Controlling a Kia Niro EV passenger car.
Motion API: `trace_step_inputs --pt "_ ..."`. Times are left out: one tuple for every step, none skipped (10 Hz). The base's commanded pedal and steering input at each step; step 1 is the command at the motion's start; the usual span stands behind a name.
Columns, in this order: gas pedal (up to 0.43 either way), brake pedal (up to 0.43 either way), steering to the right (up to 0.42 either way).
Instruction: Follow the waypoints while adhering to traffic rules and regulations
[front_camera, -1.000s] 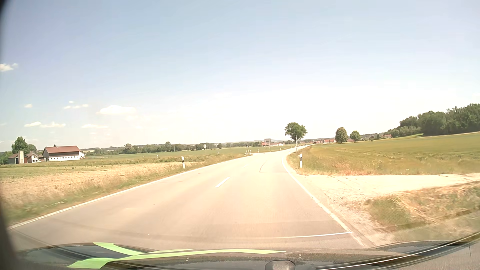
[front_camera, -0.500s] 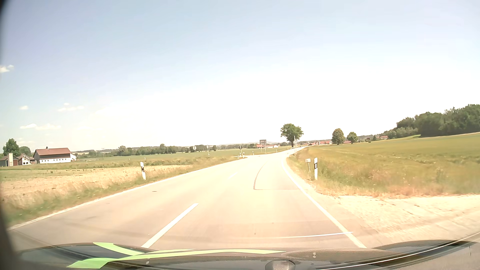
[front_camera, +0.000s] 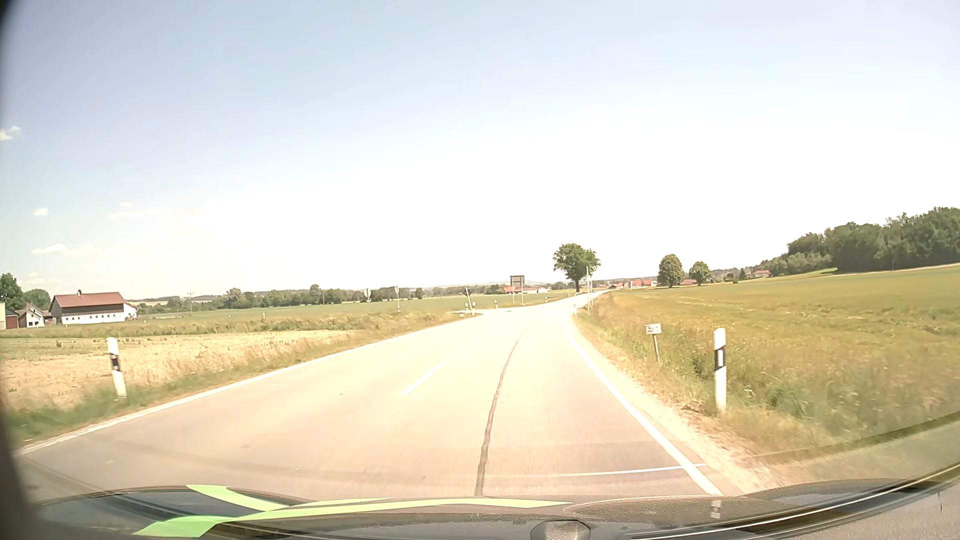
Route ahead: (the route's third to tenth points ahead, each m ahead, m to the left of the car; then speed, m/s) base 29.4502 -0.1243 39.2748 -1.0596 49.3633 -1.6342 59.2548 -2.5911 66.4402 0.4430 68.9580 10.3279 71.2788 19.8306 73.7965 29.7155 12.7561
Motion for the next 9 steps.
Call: trace_step_inputs --pt "0.0 0.177 0.011" --pt "0.0 0.177 0.011" --pt "0.0 0.183 0.011" --pt "0.0 0.189 0.011" --pt "0.0 0.189 0.011" --pt "0.0 0.189 0.011" --pt "0.0 0.189 0.011" --pt "0.0 0.189 0.011" --pt "0.0 0.177 0.011"
